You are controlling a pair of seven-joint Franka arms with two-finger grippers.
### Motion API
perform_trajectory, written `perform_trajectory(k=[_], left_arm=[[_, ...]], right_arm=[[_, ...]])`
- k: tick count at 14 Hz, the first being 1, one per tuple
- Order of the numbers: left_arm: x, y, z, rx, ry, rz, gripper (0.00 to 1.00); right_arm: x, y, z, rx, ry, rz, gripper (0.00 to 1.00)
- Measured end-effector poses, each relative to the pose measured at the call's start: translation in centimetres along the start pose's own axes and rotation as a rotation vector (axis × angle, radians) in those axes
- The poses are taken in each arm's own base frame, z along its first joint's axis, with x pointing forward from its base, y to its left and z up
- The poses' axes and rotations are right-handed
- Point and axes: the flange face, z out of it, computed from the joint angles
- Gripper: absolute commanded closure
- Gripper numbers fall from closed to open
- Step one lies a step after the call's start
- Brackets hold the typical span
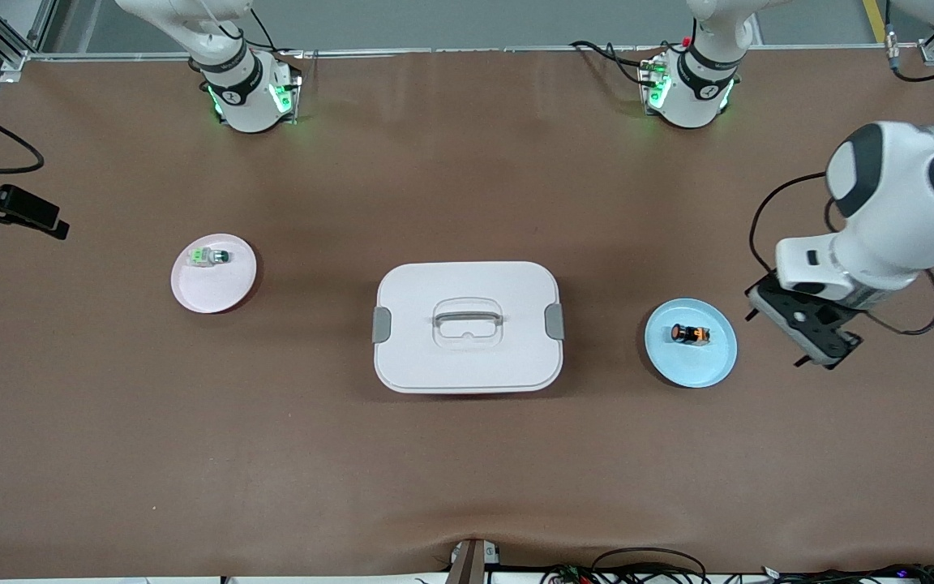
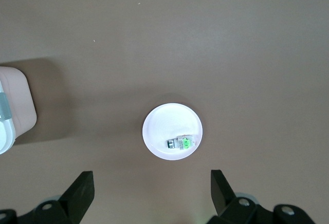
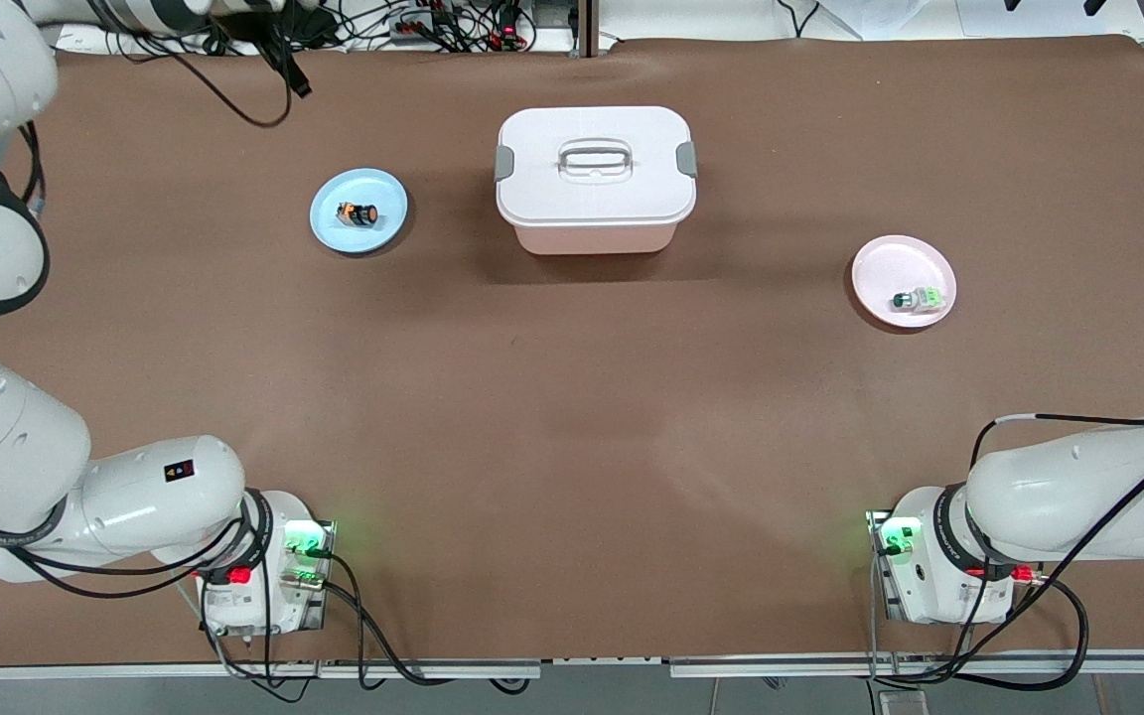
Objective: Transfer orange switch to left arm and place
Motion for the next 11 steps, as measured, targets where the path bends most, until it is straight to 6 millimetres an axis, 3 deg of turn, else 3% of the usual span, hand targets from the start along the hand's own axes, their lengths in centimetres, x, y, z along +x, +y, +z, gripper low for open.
perform_trajectory(k=[4,8,11], left_arm=[[0.4,-0.4,-6.2,-0.015,-0.050,-0.353,0.00],[1.4,3.1,-12.1,0.013,-0.064,-0.623,0.00],[0.4,3.5,-14.0,0.021,-0.098,-0.662,0.00]], right_arm=[[-0.1,-1.2,-0.1,-0.001,0.008,-0.021,0.00],[-0.1,-1.6,-0.2,-0.009,0.019,-0.023,0.00],[-0.3,-1.0,-0.6,-0.010,0.025,-0.011,0.00]])
